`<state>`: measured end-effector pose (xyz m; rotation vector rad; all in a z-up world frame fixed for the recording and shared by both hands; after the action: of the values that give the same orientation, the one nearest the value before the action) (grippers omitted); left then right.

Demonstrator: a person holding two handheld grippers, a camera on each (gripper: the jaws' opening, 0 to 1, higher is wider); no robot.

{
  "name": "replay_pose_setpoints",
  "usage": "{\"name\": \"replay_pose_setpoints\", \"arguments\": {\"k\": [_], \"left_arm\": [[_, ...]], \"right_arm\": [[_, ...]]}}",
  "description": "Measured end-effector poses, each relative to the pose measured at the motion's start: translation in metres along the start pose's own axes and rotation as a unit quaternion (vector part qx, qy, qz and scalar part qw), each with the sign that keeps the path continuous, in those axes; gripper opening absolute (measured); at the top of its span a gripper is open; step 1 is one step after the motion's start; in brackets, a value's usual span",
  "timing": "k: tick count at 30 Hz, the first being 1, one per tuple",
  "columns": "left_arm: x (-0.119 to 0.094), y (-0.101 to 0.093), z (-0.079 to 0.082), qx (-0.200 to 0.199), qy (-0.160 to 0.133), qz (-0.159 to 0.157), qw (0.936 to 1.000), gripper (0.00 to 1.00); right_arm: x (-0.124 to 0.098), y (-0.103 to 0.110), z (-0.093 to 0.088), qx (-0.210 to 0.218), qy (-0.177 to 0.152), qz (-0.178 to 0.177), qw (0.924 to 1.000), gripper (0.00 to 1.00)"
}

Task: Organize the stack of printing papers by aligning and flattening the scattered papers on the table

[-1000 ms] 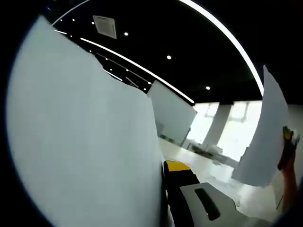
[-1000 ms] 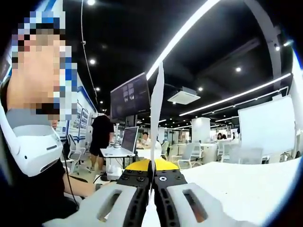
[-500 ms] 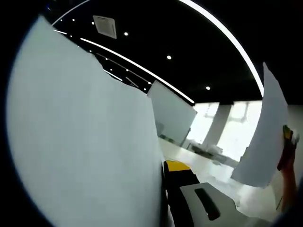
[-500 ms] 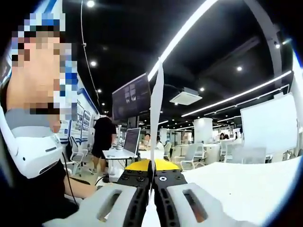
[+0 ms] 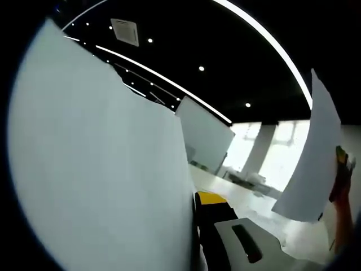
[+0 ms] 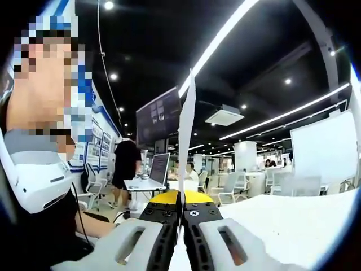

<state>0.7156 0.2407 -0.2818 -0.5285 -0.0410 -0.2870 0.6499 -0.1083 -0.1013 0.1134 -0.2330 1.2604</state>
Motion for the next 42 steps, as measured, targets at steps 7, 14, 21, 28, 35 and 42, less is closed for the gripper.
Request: {"name": "replay_pose_setpoints", "arguments": {"k": [7, 14, 21, 28, 35, 42], "left_arm": [[0.0, 0.001, 0.0, 0.001, 0.001, 0.0, 1.0, 0.07], [0.0, -0.001, 0.0, 0.001, 0.001, 0.0, 1.0, 0.07], [0.0, -0.002, 0.0, 0.001, 0.0, 0.0, 1.0, 0.07], [0.0, -0.002, 0.0, 0.004, 0.002, 0.001, 1.0, 0.07], [0.0, -0.002, 0.0, 0.003, 0.002, 0.0, 1.0, 0.07], [0.0, -0.003, -0.001, 0.003, 0.002, 0.0, 1.0, 0.07]], "right_arm": [[0.004, -0.003, -0.003, 0.004, 0.0, 0.001, 1.0, 0.0], [0.008, -0.004, -0.005, 0.005, 0.002, 0.003, 1.0, 0.0], [0.012, -0.005, -0.007, 0.007, 0.004, 0.006, 0.9999, 0.0], [0.013, -0.002, -0.009, 0.01, 0.009, 0.013, 0.9998, 0.0], [0.015, 0.0, -0.013, 0.016, 0.018, 0.021, 0.9995, 0.0], [0.021, -0.002, -0.021, 0.027, 0.035, 0.017, 0.9989, 0.0]]}}
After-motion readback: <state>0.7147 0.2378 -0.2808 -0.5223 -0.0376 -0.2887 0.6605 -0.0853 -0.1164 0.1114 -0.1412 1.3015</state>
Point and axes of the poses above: the point that each gripper's makers call its tool centre point, and the gripper's own axes: x roughly forward along the fingers, y roughly to its left, z roughly out of its top, the point moved 7 cm from there along -x, roughly backward along the fingers, and after that the axes turned 1 degree about z, right-handed, at the moved point
